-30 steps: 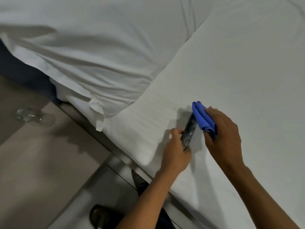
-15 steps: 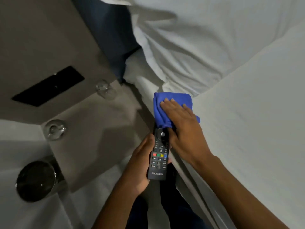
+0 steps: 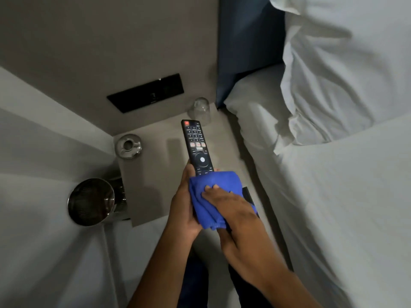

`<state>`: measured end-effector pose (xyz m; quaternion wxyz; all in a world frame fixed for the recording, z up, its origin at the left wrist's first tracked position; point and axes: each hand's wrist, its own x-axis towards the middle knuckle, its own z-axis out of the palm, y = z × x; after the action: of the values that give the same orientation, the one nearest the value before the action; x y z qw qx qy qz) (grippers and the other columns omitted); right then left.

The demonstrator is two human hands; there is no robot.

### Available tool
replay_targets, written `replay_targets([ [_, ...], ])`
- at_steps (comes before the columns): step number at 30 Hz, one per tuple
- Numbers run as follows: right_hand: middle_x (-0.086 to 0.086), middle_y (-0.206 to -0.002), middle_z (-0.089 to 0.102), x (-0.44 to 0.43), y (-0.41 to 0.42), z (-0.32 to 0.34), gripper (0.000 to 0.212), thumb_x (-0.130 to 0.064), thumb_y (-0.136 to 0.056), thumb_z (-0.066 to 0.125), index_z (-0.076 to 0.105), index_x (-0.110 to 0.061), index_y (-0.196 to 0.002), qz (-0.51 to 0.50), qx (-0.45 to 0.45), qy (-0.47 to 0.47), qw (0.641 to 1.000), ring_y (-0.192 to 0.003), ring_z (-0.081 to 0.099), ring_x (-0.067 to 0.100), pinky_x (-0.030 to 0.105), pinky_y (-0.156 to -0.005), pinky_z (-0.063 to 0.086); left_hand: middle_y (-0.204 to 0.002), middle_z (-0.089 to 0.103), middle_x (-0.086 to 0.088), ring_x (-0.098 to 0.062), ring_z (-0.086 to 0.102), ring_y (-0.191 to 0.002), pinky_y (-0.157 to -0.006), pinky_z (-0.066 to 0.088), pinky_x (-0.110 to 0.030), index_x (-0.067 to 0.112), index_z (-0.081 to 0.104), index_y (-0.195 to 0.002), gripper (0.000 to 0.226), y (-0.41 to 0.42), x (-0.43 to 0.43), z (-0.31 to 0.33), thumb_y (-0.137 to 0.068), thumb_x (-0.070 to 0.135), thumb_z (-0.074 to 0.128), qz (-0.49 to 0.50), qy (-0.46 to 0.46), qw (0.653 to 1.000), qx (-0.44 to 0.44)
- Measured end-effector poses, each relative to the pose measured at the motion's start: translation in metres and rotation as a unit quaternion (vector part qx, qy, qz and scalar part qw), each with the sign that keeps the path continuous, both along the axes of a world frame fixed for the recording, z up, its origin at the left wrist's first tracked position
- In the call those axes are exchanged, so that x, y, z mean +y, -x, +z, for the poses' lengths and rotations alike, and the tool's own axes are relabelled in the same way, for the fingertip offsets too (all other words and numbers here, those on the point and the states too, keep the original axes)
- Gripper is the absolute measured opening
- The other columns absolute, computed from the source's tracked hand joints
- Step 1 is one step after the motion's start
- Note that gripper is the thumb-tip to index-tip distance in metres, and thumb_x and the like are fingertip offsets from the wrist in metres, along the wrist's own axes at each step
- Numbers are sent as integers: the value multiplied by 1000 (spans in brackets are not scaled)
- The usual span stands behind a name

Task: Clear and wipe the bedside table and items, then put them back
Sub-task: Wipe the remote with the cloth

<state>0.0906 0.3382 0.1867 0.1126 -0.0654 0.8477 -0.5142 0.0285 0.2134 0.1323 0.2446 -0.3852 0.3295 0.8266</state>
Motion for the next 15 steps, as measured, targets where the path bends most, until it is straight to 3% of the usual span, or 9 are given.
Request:
replay_targets([
  [2, -11, -136, 57, -5, -9, 2, 63, 3, -74, 56, 58, -21, -132, 12, -1, 6, 1000, -131, 44, -2, 32, -112, 35, -130, 65, -13, -25, 60, -122, -107, 45, -43, 11, 55, -136, 60, -6, -13, -3, -93, 52, 47, -4, -18, 1000, 9],
  [4, -19, -131, 58, -7, -14, 5, 59, -5, -73, 53, 61, -24, -129, 25, -16, 5, 1000, -126, 46, -6, 25, -108, 37, -127, 68, -13, -26, 59, -125, -113, 38, -45, 14, 54, -139, 64, -12, -26, -7, -88, 53, 53, -5, -11, 1000, 22],
  [6, -27, -124, 61, -9, -12, 13, 55, -16, -75, 48, 63, -35, -125, 48, -60, 20, 997, -117, 54, -8, 20, -100, 43, -115, 75, -9, -22, 67, -115, -108, 43, -40, 17, 53, -139, 64, -19, -38, -13, -84, 52, 55, -7, -5, 999, 33],
  [8, -31, -109, 68, -5, -7, 17, 47, -23, -78, 49, 63, -43, -119, 71, -117, 56, 989, -99, 63, -10, 10, -85, 48, -107, 78, -5, -17, 73, -102, -93, 50, -36, 21, 55, -135, 59, -26, -49, -15, -82, 47, 59, -9, -4, 999, 46],
  [10, -19, -96, 74, 1, -1, 17, 42, -16, -86, 55, 65, -47, -112, 75, -162, 53, 983, -84, 68, -2, 20, -77, 54, -103, 77, -3, -17, 74, -99, -83, 55, -34, 21, 61, -123, 44, -33, -63, -19, -83, 39, 69, -31, 15, 997, 66],
  [12, -9, -93, 76, 10, 4, 19, 43, -9, -91, 60, 66, -48, -107, 31, -194, 46, 979, -87, 71, 8, 38, -83, 57, -99, 74, -6, -22, 74, -96, -76, 59, -34, 19, 67, -107, 35, -38, -73, -15, -75, 28, 79, -63, 61, 992, 96],
  [15, -20, -91, 73, 15, 20, 24, 46, -13, -92, 59, 62, -57, -104, -60, -137, 16, 989, -85, 68, 0, 30, -78, 57, -105, 76, -8, -34, 75, -85, -72, 59, -36, 22, 57, -119, 63, -45, -83, -5, -65, 25, 88, -135, 135, 973, 132],
])
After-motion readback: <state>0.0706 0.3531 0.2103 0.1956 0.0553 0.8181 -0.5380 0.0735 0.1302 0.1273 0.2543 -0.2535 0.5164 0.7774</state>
